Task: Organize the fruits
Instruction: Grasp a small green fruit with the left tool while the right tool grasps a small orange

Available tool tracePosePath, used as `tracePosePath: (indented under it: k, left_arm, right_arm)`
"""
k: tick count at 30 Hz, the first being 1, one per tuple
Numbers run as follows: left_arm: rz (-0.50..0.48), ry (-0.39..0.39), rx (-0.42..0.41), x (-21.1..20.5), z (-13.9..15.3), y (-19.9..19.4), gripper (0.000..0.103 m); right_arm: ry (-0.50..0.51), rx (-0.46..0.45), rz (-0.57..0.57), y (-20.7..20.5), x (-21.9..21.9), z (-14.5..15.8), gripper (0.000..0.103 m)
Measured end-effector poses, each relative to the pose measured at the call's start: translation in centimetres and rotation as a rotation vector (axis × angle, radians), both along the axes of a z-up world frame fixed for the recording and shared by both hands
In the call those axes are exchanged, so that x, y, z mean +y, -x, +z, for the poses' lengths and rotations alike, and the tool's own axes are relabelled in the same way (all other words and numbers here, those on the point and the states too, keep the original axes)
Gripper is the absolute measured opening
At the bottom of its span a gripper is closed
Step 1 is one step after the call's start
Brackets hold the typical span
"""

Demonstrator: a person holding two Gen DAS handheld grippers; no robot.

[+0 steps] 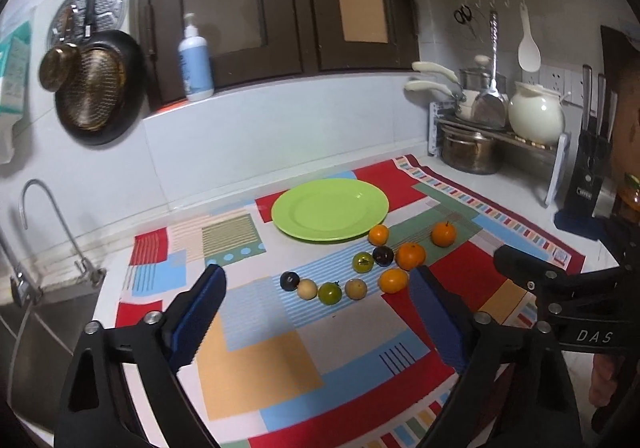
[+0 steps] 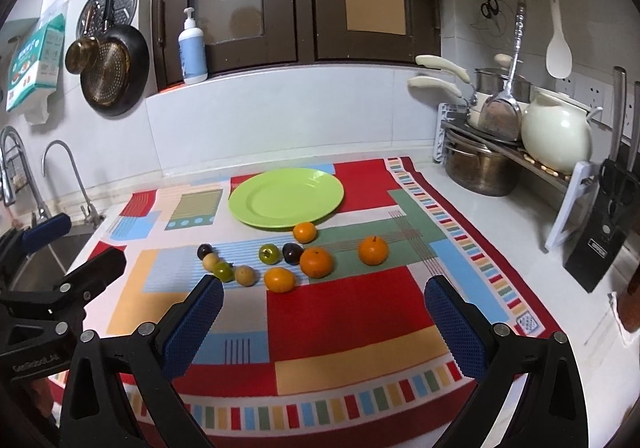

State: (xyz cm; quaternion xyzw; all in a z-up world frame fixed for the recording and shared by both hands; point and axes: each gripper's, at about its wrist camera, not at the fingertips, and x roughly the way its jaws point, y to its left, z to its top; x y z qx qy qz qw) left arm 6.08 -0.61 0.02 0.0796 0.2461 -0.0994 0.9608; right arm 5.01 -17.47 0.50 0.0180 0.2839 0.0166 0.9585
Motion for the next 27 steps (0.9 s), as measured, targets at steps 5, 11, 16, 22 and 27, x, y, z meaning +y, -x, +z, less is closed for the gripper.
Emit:
tracePosePath:
  k: [5, 11, 16, 22, 27]
  left_arm:
    - [-0.047, -0.025, 0.044, 0.0, -1.3, -2.2, 0.081]
    - [-0.092, -0.052, 0.076, 0.2, -2.6, -4.5, 0.073]
    - [-0.131, -0.108, 0.074, 0.0, -3.8, -6.1, 0.067]
    - [-0.19, -0.152, 0.095, -0.4, -5.5, -7.9, 0.056]
    - [-0.235, -0.155, 0.151, -0.6, -7.0, -9.6, 0.048]
  right_arm:
    - [0.011, 0.018, 0.027, -1.8, 1.1, -0.7, 0.097]
    - [0.012, 0.071, 0.057, -4.4, 2.3, -2.2, 0.089]
    - [0.024, 0.114, 0.084, -6.3, 3.3, -3.5, 0.084]
    - [0.021, 0.179, 0.101, -8.5, 3.8, -5.0, 0.077]
    - [0.018, 0.232, 0.106, -9.9, 3.9, -6.4, 0.071]
